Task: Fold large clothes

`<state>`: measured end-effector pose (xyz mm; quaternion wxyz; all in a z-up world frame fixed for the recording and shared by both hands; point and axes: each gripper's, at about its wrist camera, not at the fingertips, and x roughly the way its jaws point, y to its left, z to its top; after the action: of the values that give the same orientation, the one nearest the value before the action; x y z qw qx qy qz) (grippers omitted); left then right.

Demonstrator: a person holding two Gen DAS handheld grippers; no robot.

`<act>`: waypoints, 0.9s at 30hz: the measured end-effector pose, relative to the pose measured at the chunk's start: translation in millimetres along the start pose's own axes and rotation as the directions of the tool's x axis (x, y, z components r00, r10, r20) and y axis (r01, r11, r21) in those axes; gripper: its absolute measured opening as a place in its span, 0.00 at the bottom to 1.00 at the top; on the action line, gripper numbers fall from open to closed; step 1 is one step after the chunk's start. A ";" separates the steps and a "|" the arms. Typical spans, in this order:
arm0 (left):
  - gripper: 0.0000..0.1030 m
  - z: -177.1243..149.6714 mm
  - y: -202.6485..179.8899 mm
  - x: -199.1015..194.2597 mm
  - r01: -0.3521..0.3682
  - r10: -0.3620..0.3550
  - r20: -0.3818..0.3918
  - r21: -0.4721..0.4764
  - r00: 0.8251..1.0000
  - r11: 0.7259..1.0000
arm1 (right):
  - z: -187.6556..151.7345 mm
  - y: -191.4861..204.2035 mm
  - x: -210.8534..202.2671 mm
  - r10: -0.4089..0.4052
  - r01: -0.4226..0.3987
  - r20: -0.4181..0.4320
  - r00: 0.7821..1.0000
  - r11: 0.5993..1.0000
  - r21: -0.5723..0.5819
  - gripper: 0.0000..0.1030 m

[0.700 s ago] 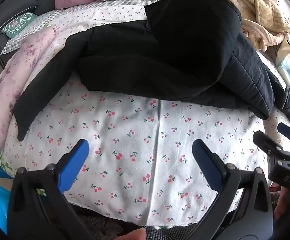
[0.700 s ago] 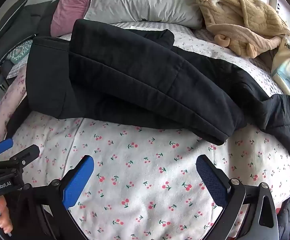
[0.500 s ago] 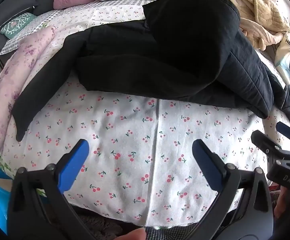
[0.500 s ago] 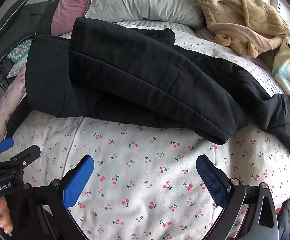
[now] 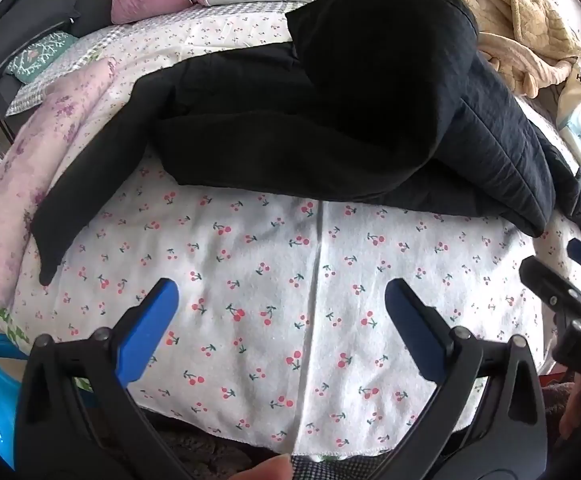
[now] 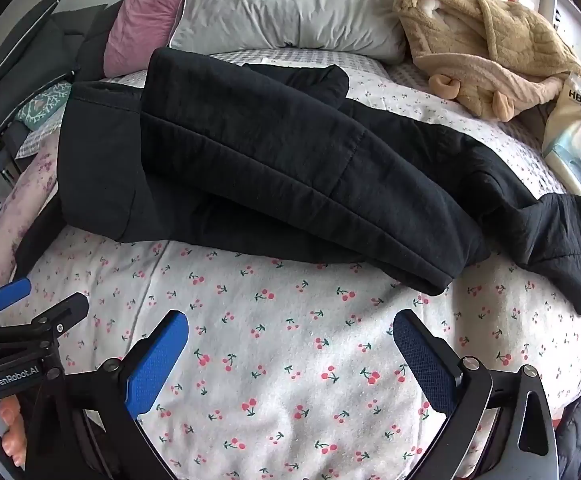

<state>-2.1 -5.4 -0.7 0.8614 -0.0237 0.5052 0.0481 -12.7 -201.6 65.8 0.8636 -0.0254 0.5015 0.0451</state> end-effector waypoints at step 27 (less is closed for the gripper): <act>1.00 9.2 15.2 -20.6 -0.061 0.062 0.104 -0.005 0.993 0.998 | 20.9 -0.1 -2.2 -0.037 0.037 0.044 0.998 0.999 -0.002 1.00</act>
<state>-5.8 9.3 21.9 0.8846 -0.0063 0.4601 0.0763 4.3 -200.0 78.0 0.8751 -0.0349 0.4817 0.0304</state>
